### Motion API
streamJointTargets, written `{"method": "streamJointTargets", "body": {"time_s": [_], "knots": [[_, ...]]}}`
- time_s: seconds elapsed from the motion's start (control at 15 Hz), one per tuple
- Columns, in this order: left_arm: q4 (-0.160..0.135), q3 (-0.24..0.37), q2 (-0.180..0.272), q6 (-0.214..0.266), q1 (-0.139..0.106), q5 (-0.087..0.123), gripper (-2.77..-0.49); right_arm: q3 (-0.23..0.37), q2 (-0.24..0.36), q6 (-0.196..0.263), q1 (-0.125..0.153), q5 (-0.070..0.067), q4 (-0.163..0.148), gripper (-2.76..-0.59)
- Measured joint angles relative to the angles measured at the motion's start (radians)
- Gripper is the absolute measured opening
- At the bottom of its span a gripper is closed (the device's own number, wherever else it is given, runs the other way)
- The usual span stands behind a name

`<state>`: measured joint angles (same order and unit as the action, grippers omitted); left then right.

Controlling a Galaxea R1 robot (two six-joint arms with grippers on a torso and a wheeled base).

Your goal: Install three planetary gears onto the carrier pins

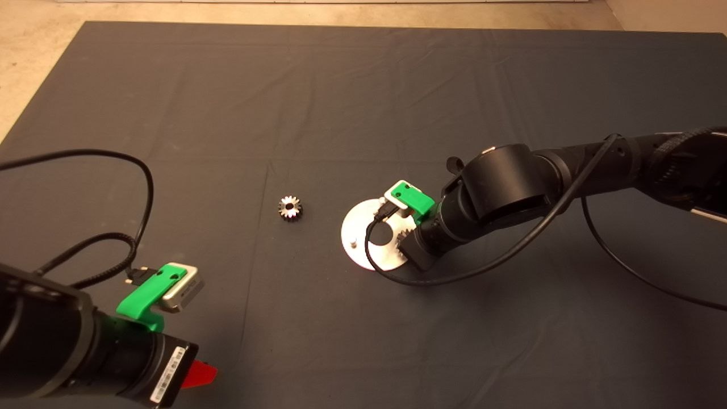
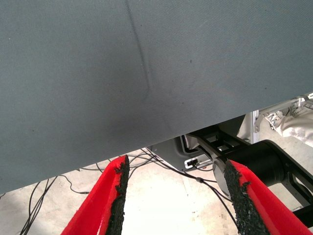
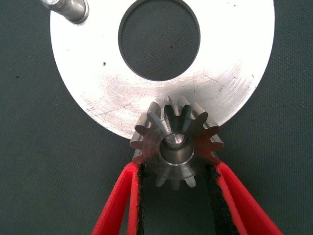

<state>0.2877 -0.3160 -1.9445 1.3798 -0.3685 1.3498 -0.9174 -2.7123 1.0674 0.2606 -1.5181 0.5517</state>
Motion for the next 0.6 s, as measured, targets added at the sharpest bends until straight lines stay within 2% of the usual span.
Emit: {"method": "streamJointTargets", "body": {"time_s": [0.4,0.6], "knots": [[0.000,0.000,0.000,0.000,0.000,0.000,-1.95,0.000,0.001,-0.001,0.000,0.000,0.000,-2.59],[0.000,0.000,0.000,0.000,0.000,0.000,-1.95,0.000,0.001,-0.001,0.000,0.000,0.000,-2.46]]}}
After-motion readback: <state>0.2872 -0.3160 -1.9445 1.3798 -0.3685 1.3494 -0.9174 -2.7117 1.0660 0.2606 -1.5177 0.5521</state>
